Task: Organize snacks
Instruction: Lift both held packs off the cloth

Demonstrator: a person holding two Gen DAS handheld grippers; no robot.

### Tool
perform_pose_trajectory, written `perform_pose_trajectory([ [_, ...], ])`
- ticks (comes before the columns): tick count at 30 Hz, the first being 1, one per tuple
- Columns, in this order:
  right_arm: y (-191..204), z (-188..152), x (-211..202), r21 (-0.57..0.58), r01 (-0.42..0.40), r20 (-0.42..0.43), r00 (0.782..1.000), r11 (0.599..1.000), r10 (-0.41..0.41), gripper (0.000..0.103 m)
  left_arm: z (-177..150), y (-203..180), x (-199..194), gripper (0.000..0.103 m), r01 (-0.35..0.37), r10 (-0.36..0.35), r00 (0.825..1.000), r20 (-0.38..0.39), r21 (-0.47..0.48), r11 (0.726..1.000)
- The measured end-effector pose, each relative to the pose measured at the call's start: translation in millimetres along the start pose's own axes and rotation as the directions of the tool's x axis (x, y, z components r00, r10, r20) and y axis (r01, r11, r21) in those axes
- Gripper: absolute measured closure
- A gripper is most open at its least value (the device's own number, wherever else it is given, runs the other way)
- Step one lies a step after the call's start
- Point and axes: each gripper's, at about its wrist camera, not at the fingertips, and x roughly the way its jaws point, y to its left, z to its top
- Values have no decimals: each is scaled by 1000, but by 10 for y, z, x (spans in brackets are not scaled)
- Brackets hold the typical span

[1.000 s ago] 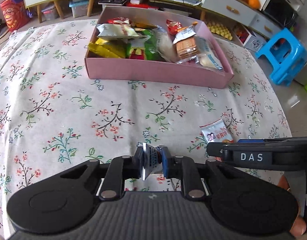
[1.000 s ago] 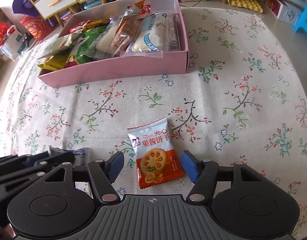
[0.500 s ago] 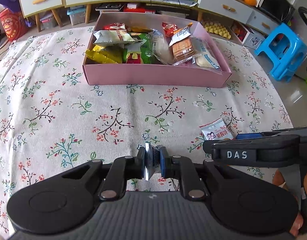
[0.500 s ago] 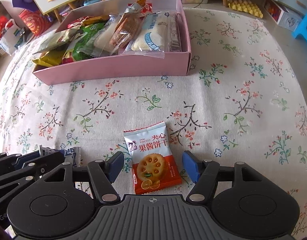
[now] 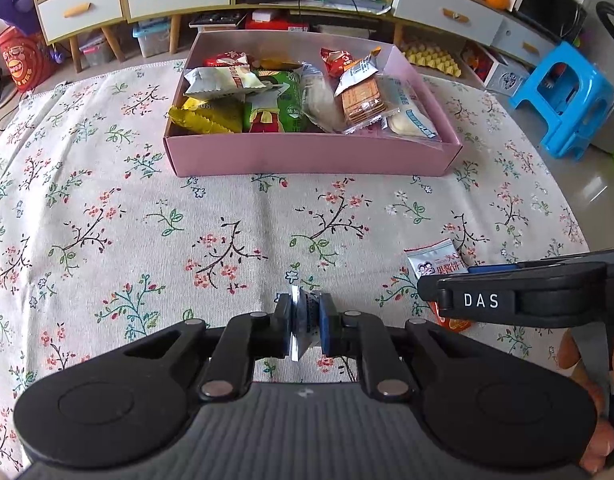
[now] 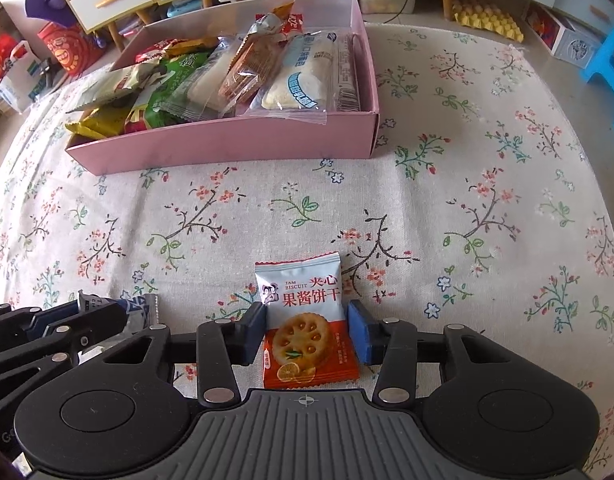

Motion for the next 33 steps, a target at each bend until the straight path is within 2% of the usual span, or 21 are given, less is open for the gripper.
perform_pose_trajectory([
  [33,-22,28,-98,36,-39,29,999,999,38,63,13,23,-15,91,2,-2,1000,8,-14,1000],
])
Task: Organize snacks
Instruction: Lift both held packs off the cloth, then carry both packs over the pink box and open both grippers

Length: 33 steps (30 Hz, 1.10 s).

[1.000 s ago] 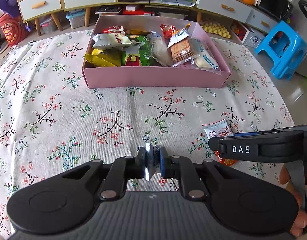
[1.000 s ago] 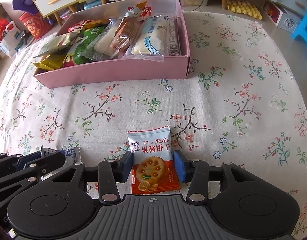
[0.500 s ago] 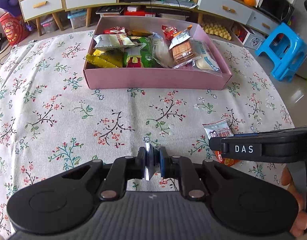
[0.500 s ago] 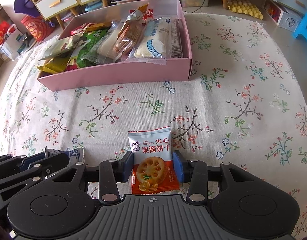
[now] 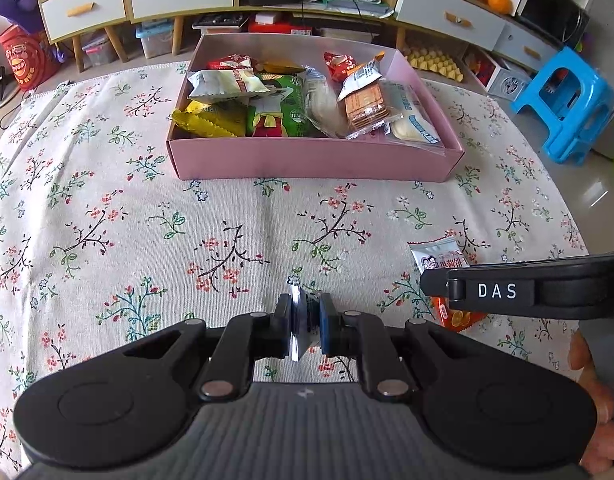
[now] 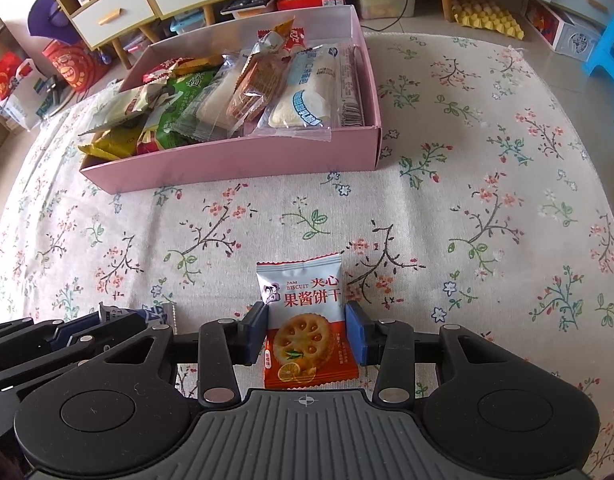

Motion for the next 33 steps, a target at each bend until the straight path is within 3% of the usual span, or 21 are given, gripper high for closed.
perform_pose_trajectory([
  [27,-9,74,-217,29,-76,86,994,997,73,63,151,4,-139,92,-29,32,995,99,-32,999],
  [33,-113,106,-282,64,-89,105,991,994,81,63,201,68,-193,92,-7,14,992,125,-58,998],
])
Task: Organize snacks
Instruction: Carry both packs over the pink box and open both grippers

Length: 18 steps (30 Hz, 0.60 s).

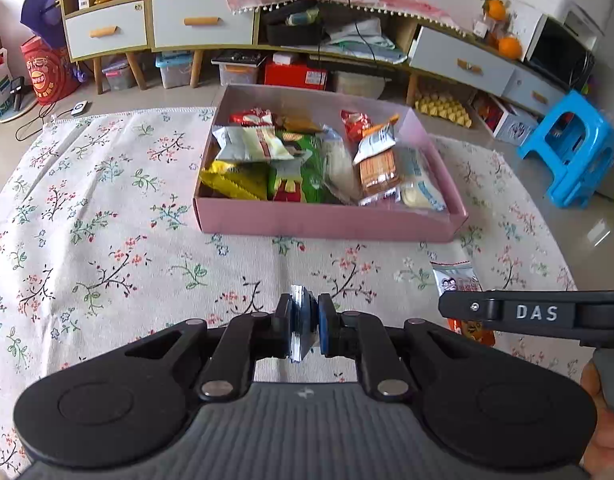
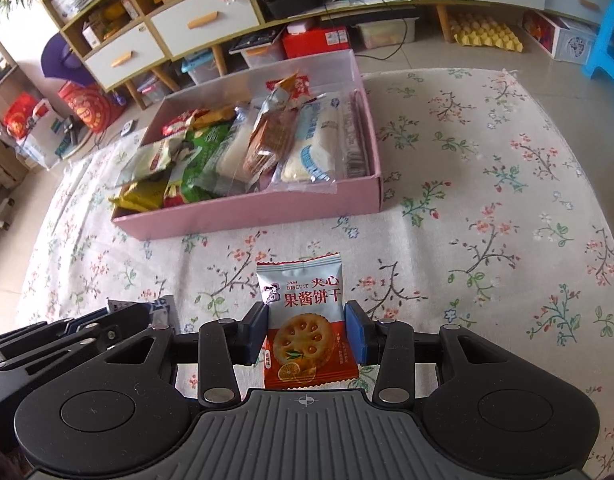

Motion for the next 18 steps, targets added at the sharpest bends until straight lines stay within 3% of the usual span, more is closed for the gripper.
perform_pose_trajectory([
  [7,-40,64,-57,30,-25,27,999,999,25,63,98,37,17,92,15,-14,999,36,-51,999],
  [18,-65,281,-141,65,-52,81,996,997,46,63,465,203,-32,92,119,-92,984,153,-177,977],
])
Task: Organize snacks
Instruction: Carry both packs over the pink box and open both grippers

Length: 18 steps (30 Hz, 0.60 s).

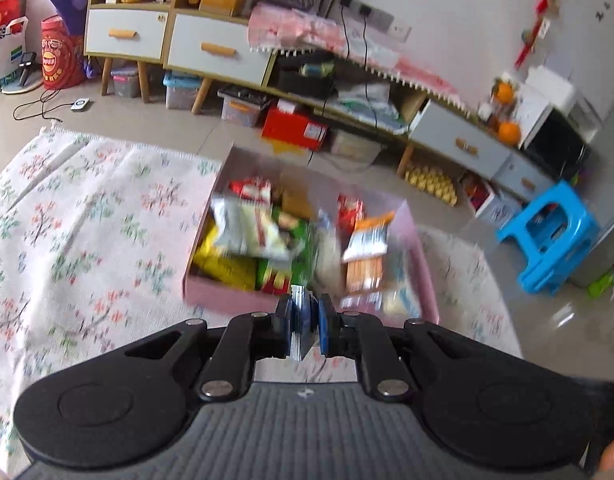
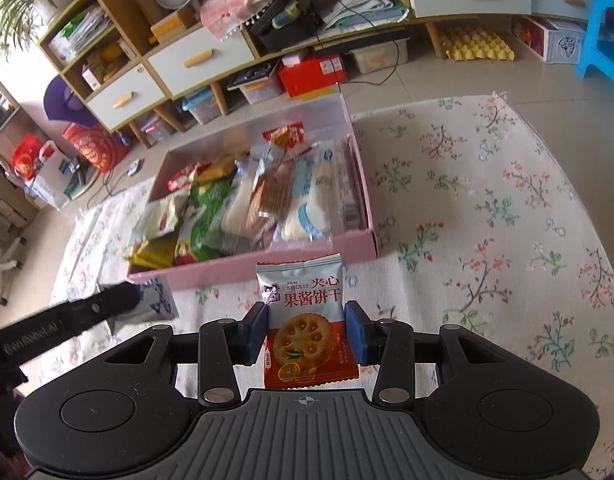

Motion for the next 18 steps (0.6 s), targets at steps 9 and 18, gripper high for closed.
perform_pose_trajectory([
  [9,0,649,182,83,-120,89,990,989,113,63,475,-91,437,92,70,-64,991,117,-54,996],
  [18,-60,1169,561,54,-54,142,989,997,45,63,555,9,861,92,116,-98,985,141,-122,986],
])
